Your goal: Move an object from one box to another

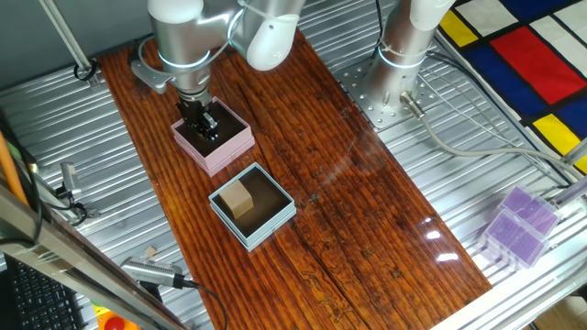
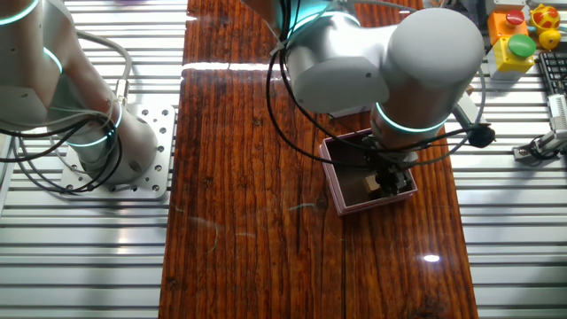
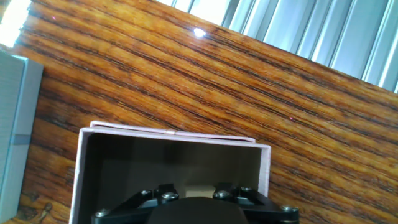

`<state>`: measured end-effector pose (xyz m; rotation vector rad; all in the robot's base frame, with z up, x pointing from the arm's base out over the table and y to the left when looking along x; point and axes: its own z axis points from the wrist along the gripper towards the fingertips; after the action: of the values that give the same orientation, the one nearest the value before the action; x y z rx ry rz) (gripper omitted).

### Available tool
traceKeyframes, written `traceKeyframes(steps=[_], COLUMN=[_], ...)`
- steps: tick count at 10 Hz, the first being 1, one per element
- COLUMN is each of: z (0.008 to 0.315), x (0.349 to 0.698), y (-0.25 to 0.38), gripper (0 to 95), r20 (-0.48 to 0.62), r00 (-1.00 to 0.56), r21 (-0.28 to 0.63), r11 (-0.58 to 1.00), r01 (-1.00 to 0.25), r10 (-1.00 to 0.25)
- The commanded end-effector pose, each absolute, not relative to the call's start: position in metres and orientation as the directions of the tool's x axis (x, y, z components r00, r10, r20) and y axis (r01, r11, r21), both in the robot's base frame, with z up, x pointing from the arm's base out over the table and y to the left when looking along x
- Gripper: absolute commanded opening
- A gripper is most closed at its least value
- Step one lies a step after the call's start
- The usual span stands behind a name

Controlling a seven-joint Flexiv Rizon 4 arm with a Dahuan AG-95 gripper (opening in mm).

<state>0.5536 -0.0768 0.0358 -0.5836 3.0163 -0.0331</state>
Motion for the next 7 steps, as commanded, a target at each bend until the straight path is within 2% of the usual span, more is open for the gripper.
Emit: traceKeyframes(steps=[1, 4, 6, 7], z=[0.036, 0.040, 0.061, 0.088], x=[0.553, 0.553, 0.553, 0.554], y=[-0.077, -0.076, -0.071, -0.063], gripper=[0.0, 0.0, 0.0, 0.0], r20=[-0.064, -0.062, -0.060, -0.057], r00=[-0.927, -0.929, -0.938, -0.951], r21=[-0.036, -0.037, -0.036, -0.035], r11=[0.929, 0.931, 0.940, 0.953], r01=[-0.368, -0.362, -0.339, -0.301], r10=[-0.369, -0.364, -0.341, -0.302])
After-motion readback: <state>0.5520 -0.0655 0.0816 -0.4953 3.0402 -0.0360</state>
